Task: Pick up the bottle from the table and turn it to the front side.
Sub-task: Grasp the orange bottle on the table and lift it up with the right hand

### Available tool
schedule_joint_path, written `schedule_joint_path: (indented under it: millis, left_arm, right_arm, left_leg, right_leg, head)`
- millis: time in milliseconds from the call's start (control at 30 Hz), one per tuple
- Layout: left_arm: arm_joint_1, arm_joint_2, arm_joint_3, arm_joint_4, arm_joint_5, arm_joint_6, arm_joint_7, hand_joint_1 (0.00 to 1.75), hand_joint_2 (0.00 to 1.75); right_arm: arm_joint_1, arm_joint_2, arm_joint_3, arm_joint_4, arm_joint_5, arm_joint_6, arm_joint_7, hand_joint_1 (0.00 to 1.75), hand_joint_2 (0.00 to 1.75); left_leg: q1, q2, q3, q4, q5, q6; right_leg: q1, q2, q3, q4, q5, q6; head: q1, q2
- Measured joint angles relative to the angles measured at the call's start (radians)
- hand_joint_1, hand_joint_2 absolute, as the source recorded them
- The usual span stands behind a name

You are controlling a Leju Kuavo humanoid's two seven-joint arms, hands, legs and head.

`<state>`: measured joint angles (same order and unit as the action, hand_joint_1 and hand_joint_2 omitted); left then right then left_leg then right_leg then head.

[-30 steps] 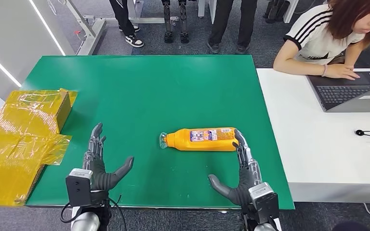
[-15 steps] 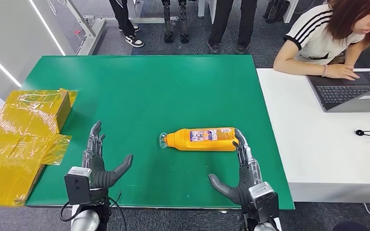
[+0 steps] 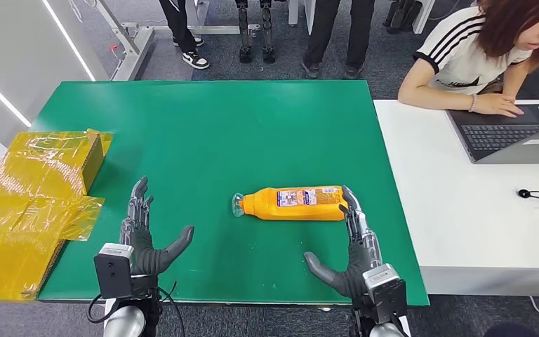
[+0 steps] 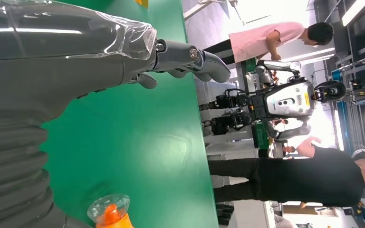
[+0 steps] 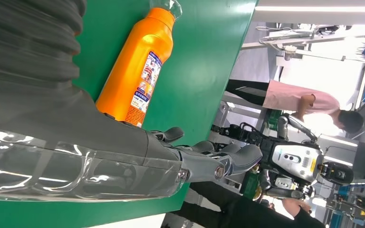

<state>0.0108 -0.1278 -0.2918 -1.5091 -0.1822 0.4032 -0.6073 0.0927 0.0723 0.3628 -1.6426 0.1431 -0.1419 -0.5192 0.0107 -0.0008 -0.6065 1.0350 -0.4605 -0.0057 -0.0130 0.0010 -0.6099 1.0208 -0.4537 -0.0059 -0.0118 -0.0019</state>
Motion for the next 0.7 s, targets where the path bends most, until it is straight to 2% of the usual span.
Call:
schedule_joint_path:
  millis: [367, 533, 700]
  left_arm:
    - [-0.003, -0.001, 0.0, 0.003, 0.0, -0.001, 0.0, 0.0, 1.75]
    - [-0.02, -0.011, -0.005, 0.02, -0.012, -0.012, -0.005, 0.0, 1.75]
    - [-0.024, -0.018, -0.022, 0.037, -0.022, -0.019, -0.009, 0.0, 1.75]
  right_arm:
    - [-0.001, 0.0, 0.0, 0.001, 0.021, -0.012, 0.006, 0.0, 1.75]
    - [-0.03, -0.022, -0.003, 0.024, 0.212, -0.088, 0.062, 0.0, 1.75]
    - [-0.095, -0.059, -0.01, 0.087, 0.309, -0.125, 0.096, 0.0, 1.75]
  left_leg:
    - [0.0, 0.0, 0.0, 0.0, 0.0, 0.0]
    - [0.0, 0.0, 0.0, 0.0, 0.0, 0.0]
    - [0.0, 0.001, 0.0, 0.0, 0.001, 0.001]
  right_leg:
    - [0.0, 0.0, 0.0, 0.0, 0.0, 0.0]
    - [0.0, 0.0, 0.0, 0.0, 0.0, 0.0]
    - [0.0, 0.0, 0.0, 0.0, 0.001, 0.0]
  head:
    - [0.0, 0.0]
    - [0.0, 0.0]
    - [0.0, 0.0]
